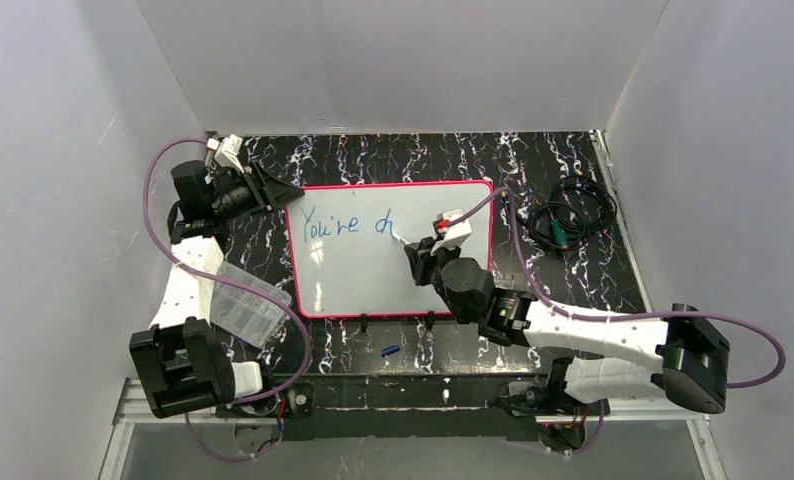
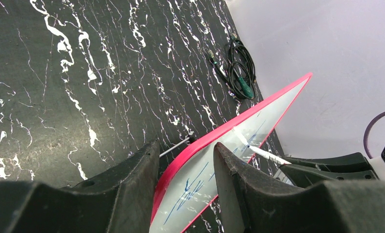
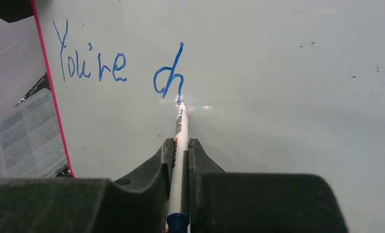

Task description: Write a sentence on the whiteboard

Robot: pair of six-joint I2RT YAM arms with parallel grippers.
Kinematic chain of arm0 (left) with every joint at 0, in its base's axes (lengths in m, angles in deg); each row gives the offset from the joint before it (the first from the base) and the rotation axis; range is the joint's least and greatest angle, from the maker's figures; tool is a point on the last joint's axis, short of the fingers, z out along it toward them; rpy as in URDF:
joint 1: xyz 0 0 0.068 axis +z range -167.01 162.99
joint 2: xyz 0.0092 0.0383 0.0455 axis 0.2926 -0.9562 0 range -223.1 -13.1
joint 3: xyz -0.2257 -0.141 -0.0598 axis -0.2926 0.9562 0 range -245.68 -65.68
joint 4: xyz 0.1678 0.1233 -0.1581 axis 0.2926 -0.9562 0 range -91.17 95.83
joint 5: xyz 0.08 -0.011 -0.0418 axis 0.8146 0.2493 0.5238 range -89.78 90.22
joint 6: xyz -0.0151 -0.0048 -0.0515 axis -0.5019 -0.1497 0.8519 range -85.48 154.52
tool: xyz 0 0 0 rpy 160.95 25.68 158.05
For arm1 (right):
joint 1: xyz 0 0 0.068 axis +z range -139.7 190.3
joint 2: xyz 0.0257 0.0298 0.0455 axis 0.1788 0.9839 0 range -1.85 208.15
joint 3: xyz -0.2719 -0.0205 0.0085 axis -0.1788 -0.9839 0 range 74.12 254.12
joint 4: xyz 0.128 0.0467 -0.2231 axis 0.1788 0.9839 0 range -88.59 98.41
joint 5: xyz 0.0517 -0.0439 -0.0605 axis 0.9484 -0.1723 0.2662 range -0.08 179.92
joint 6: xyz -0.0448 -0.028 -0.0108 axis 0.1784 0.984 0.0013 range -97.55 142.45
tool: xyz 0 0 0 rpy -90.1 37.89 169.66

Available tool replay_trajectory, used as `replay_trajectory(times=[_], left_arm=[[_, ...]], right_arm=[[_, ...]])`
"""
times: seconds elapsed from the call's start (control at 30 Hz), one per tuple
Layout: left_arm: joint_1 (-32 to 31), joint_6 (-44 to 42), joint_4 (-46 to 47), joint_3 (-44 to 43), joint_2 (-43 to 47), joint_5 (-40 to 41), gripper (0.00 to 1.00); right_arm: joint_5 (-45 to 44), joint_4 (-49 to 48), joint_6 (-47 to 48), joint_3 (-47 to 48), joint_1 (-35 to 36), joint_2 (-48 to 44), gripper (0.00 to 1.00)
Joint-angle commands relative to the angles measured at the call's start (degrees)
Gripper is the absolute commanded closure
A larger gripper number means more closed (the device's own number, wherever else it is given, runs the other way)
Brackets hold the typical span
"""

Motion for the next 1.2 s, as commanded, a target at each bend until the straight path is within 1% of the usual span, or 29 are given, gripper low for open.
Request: replay_trajectory(times=[0.0,0.3,0.57,0.77,0.97,1.17], left_arm=[[-0.40,0.05,-0.34,0.15,1.87,-2.43,0.57],[-0.45,-0.21,-0.69,0.05,1.66,-2.34,0.57],[-0.41,-0.22,-0.67,0.07,1.64,-2.34,0.57],[-0.43,-0.22,-0.72,0.07,1.67,-2.34,0.57],[-0.38,-0.22,-0.70,0.05,1.75,-2.43,0.57],[-0.40,-0.17,-0.63,0.10,1.74,-2.43,0.57]], right_arm=[[-1.01,-1.39,2.05,0.08,-0.33,-2.85,0.99],[-4.77,-3.03,4.50,0.95,-0.33,-2.81,0.99],[-4.67,-4.30,5.85,1.52,-0.33,-0.51,0.99],[-5.40,-1.99,5.00,1.53,-0.33,-0.56,0.99],[-7.00,1.75,3.24,0.51,-0.33,-2.74,0.99],[-8.76,1.18,4.28,0.67,-0.33,-3.61,0.99]])
